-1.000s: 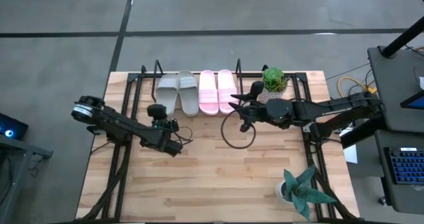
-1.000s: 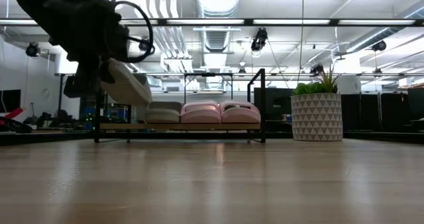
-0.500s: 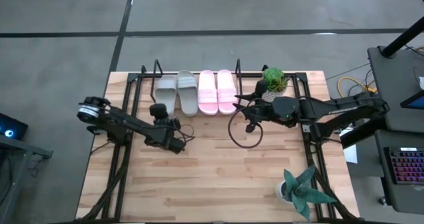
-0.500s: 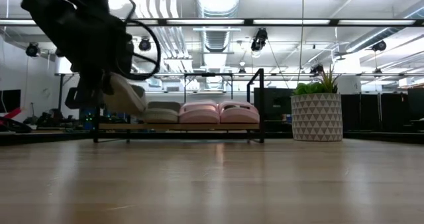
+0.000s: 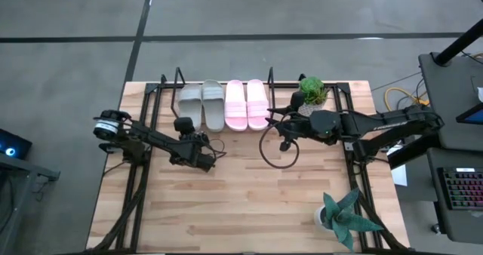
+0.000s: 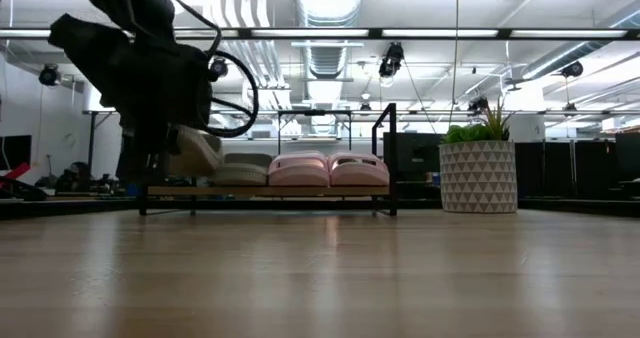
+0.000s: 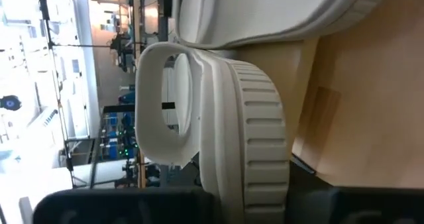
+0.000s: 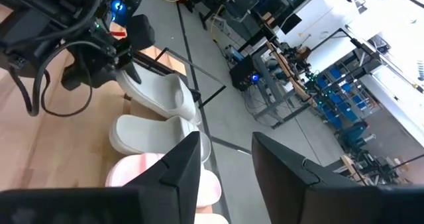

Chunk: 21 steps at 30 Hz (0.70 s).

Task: Pick and place slides into the shelf
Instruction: Put the gray slide on the shelf

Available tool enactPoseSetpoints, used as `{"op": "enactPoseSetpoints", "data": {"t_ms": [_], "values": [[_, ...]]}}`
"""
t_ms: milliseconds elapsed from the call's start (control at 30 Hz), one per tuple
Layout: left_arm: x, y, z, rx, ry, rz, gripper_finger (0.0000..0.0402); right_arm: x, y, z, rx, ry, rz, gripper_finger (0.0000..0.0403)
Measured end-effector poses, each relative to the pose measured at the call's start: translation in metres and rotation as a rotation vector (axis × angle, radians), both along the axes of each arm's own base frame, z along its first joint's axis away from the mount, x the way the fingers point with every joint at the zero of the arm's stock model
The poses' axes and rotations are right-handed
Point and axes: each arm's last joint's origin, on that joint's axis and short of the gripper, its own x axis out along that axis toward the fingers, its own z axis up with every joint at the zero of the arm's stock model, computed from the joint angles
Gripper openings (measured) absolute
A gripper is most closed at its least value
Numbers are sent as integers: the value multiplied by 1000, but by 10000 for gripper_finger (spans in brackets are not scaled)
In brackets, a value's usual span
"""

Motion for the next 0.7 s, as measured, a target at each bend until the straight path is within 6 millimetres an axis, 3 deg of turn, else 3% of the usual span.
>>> {"op": "enactPoseSetpoints", "data": {"t_ms": [133, 433, 700], "values": [[-3, 3, -9, -14, -6, 1, 40, 0, 0, -1, 7, -2, -2, 128], [-6, 4, -13, -134, 10, 45, 172, 0, 0, -1, 16, -3, -4, 125], [-2, 1, -7, -297, 21, 13, 250, 0, 0, -1, 16, -2, -4, 132]]}}
